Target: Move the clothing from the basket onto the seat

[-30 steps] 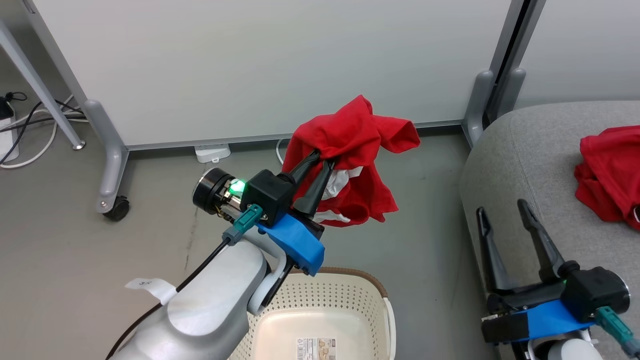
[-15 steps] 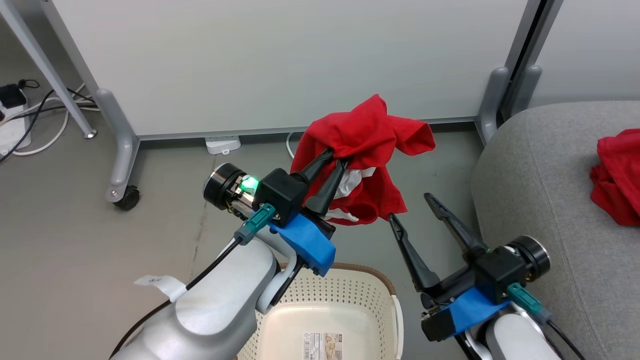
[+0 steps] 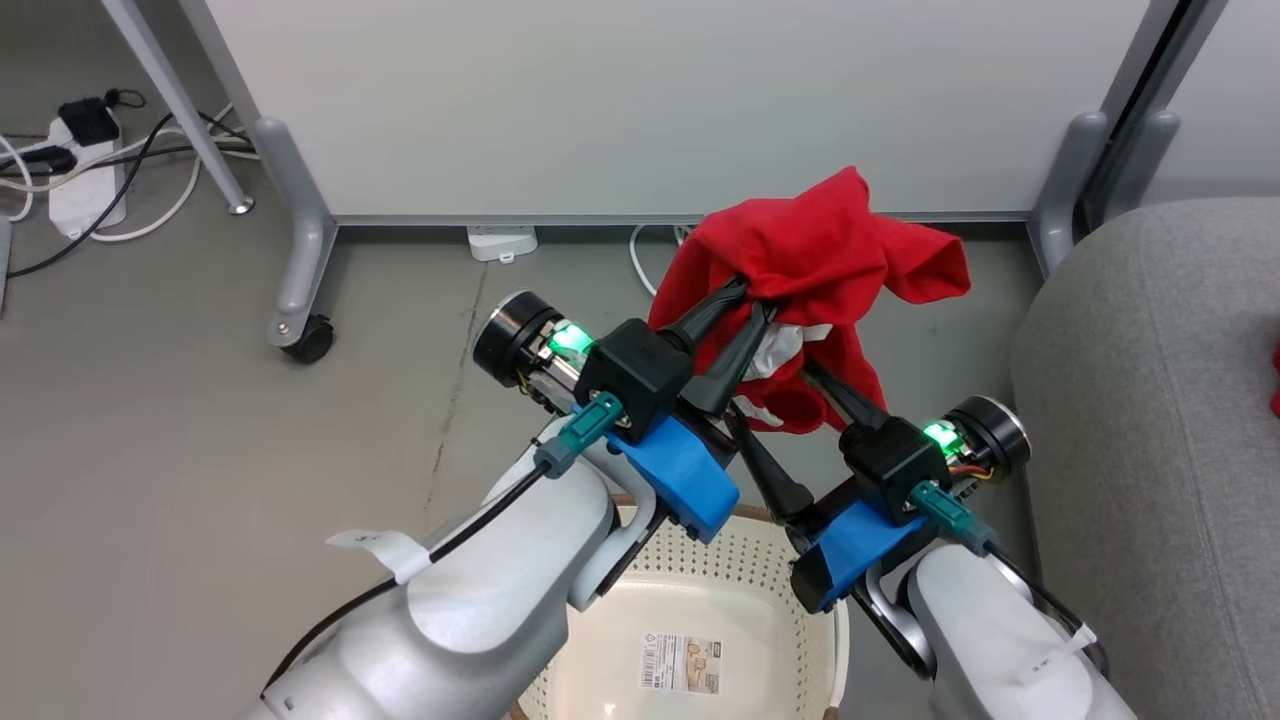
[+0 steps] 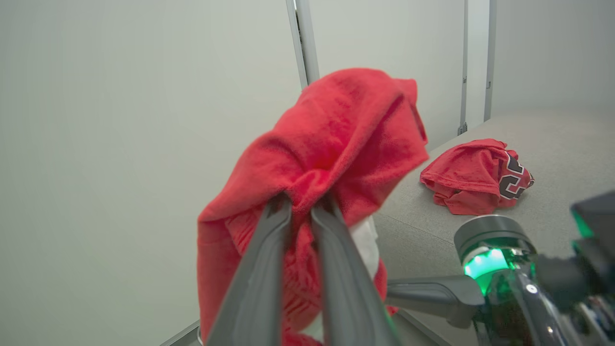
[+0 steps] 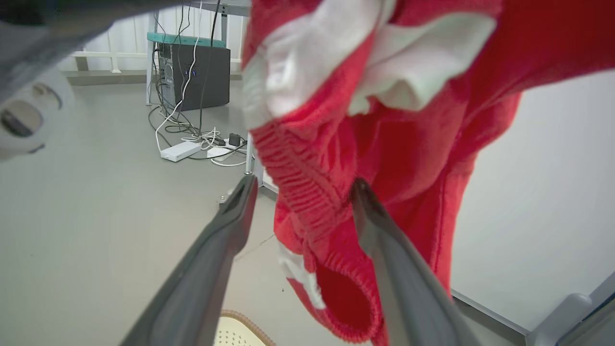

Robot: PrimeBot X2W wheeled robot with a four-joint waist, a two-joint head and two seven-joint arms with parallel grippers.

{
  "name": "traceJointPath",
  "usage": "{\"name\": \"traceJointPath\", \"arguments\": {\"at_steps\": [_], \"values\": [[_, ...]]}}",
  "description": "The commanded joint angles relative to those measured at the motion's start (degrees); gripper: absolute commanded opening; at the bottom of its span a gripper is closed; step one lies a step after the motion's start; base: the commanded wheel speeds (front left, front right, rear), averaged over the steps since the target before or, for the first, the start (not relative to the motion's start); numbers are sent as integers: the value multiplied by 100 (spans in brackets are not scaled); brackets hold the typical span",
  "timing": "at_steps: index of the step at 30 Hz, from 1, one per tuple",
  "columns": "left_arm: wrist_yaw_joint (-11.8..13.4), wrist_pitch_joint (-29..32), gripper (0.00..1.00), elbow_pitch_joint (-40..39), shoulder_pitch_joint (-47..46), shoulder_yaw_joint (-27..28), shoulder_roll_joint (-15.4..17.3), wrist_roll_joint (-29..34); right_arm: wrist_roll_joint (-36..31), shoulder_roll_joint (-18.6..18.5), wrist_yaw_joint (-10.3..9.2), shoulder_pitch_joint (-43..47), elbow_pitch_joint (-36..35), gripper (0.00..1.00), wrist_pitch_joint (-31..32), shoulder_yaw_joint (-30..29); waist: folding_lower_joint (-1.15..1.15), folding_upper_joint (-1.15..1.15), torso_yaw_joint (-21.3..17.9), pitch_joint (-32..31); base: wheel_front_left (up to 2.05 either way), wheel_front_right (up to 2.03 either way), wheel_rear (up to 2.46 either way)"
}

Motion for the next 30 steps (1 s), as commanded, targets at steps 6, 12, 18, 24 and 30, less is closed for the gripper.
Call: {"name": "traceJointPath", "arguments": {"at_steps": [6,12,18,24,30], "values": [[-50,-61,0,47,-136,-50,-134,55,-140,71,3,-331,147,100,-18,-265,-1,0,170,105,0,0,0],[-77,-81,0,116,-167,-53,-216,55,174,69,3,-343,-140,0,-18,-236,-1,0,227,128,0,0,0],[-92,-106,0,187,-142,-30,-254,66,258,71,3,-302,-165,0,-18,-246,-1,0,241,97,0,0,0],[-103,-116,0,240,-76,2,-262,83,353,71,3,-230,-91,0,-18,-249,-1,0,225,30,0,0,0],[-126,-117,0,278,-25,23,-264,108,418,72,3,-209,-54,0,-18,-215,-1,0,193,-6,0,0,0]]}}
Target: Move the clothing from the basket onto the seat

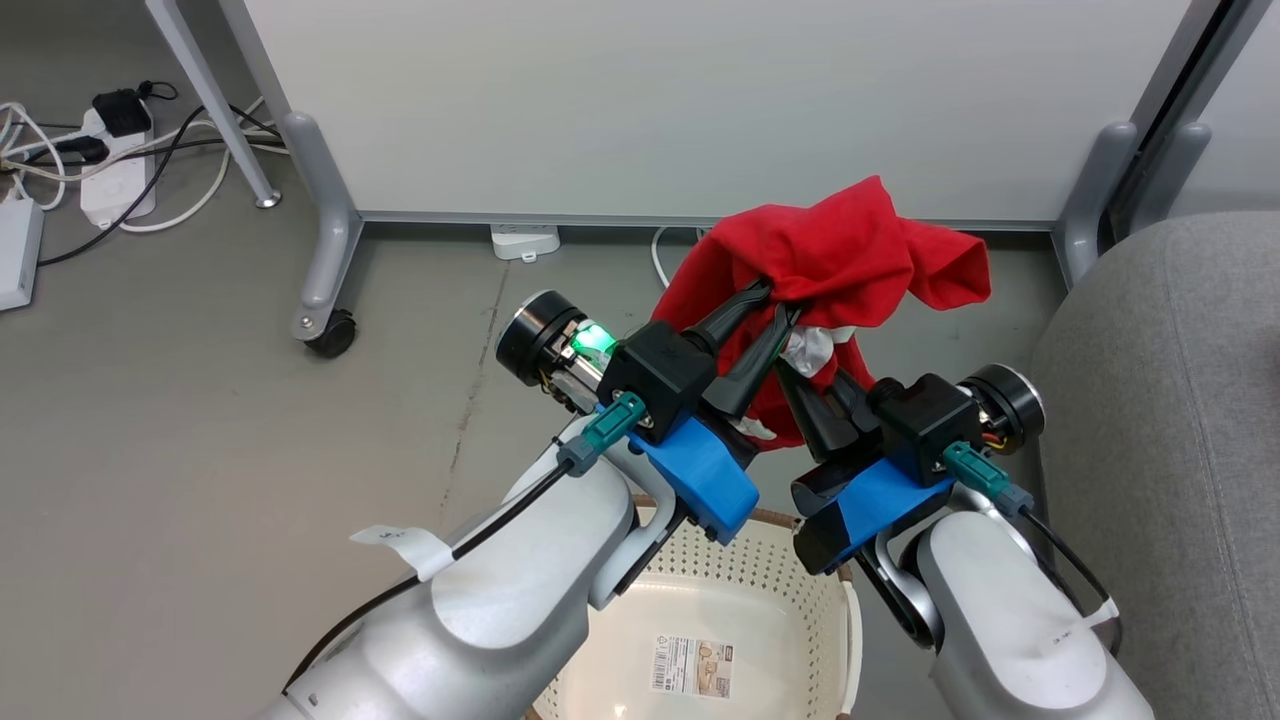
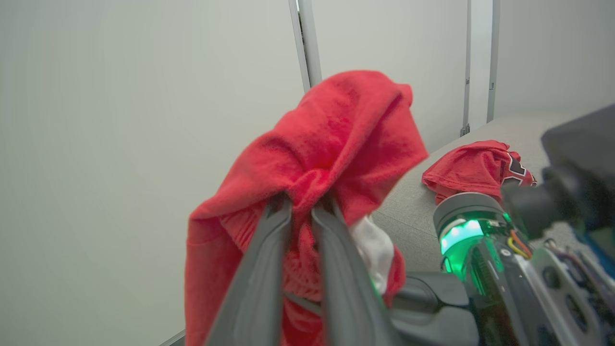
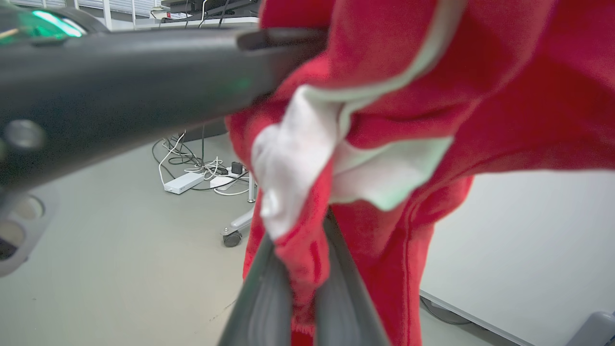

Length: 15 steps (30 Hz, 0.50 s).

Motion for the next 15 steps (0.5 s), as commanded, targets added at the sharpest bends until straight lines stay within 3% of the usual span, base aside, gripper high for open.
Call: {"name": "traceJointPath", "arguments": {"at_steps": [1,11,12,13,15], "values": [[-22,-26,0,13,46,41,-7,36,43,7,3,53,22,0,-17,14,0,0,-4,-4,0,0,0],[-58,-28,0,60,125,104,-7,24,128,7,3,72,31,0,-17,59,0,0,5,-50,0,0,0],[-83,-27,17,77,146,116,-14,-22,128,7,3,75,32,0,-17,64,0,0,6,-51,0,0,0],[-39,-28,100,53,117,133,-19,23,126,7,3,75,31,0,-17,67,0,0,7,-50,0,0,0],[4,-27,100,36,107,133,-23,72,140,7,3,69,27,0,-17,74,0,0,4,-48,0,0,0]]}}
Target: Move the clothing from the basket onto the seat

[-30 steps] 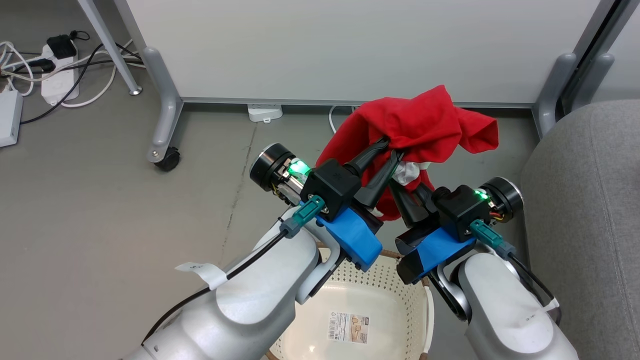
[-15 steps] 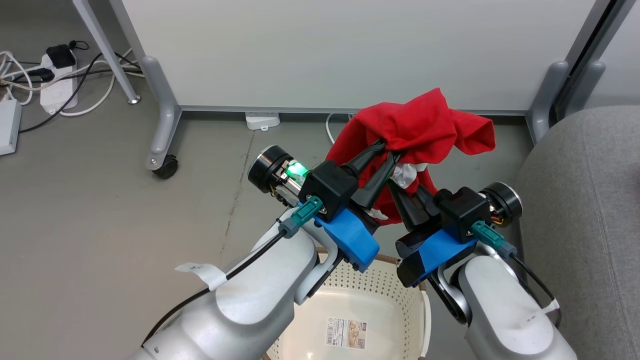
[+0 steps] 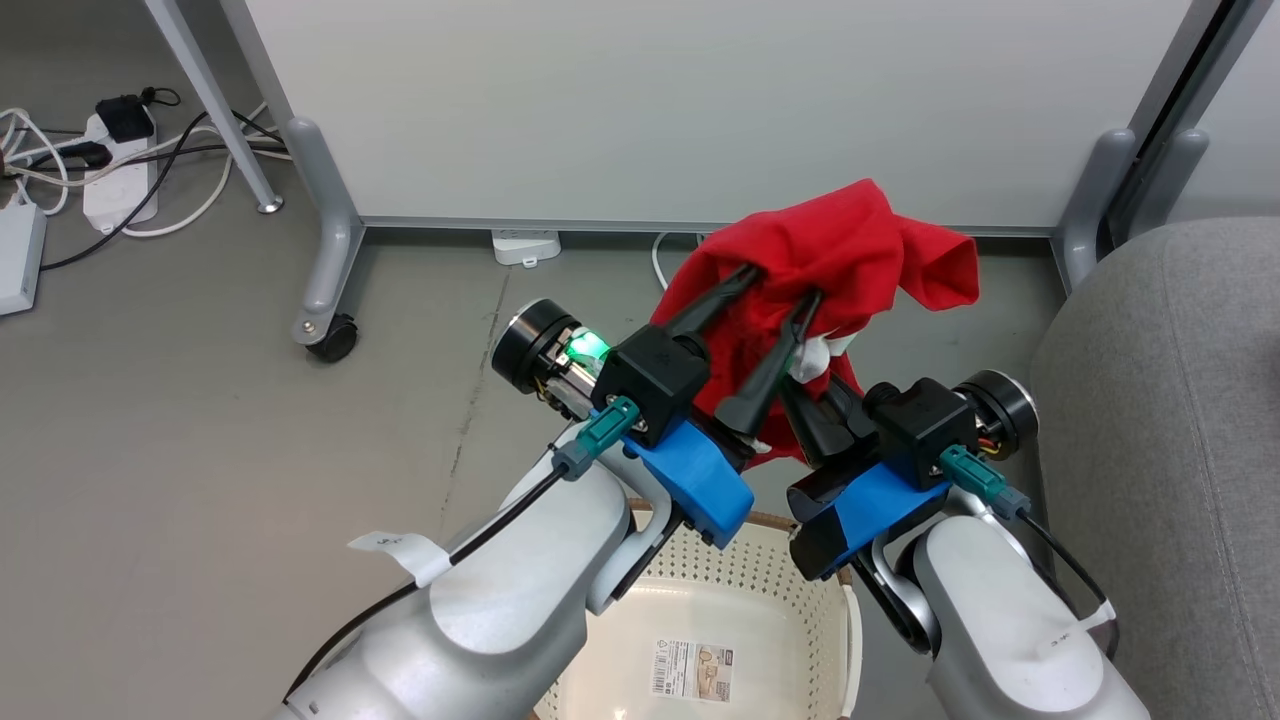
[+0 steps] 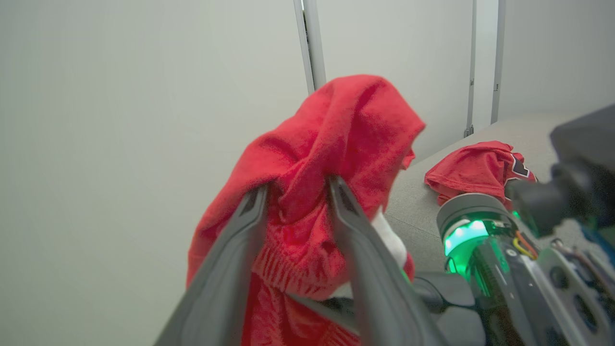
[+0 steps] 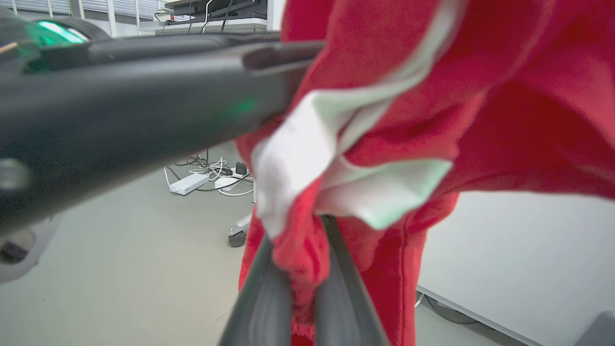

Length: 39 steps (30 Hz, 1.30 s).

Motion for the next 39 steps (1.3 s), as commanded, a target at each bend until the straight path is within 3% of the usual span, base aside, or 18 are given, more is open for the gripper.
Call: {"name": "traceJointPath", "arguments": {"at_steps": [1,21,39], "values": [[26,-25,100,3,7,21,-1,20,23,7,3,48,-3,0,-17,7,0,0,-3,4,0,0,0],[80,-25,100,-243,76,322,33,353,41,7,3,8,-111,0,-17,-94,0,0,-158,180,0,0,0],[-9,-21,100,-256,-117,419,88,564,-326,6,2,86,-662,0,-18,-718,0,0,-1238,790,0,0,0]]}}
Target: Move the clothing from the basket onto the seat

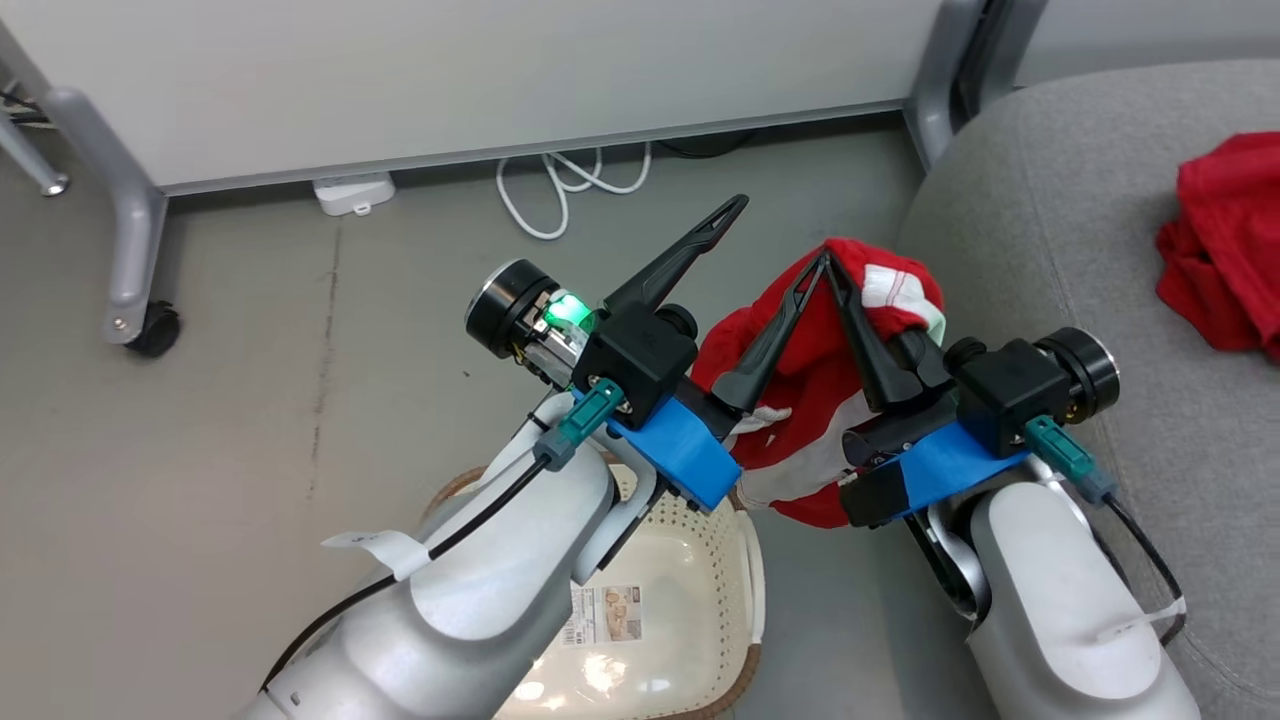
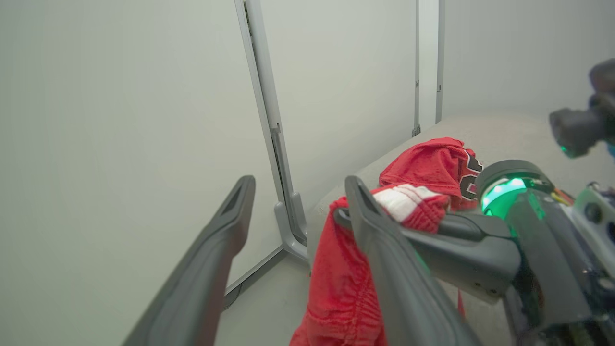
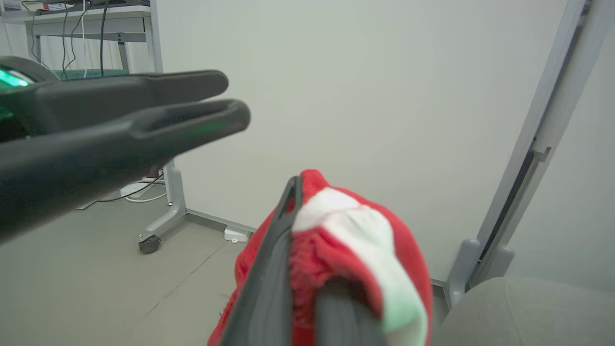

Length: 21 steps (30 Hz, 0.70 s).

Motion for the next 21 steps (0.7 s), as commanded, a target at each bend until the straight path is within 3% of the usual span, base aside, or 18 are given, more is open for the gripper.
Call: {"name": "traceJointPath", "arguments": {"at_steps": [1,14,21], "values": [[-9,-14,100,15,-91,20,19,31,-23,0,3,55,-39,0,-19,-29,0,0,-207,139,0,0,0],[-120,-14,100,223,-315,-123,45,151,27,-270,3,363,-544,0,-19,-349,0,0,-1222,458,0,0,0],[-183,-14,100,341,-384,-262,-6,179,62,-263,3,616,-700,0,-19,-553,0,0,-1553,565,0,0,0]]}}
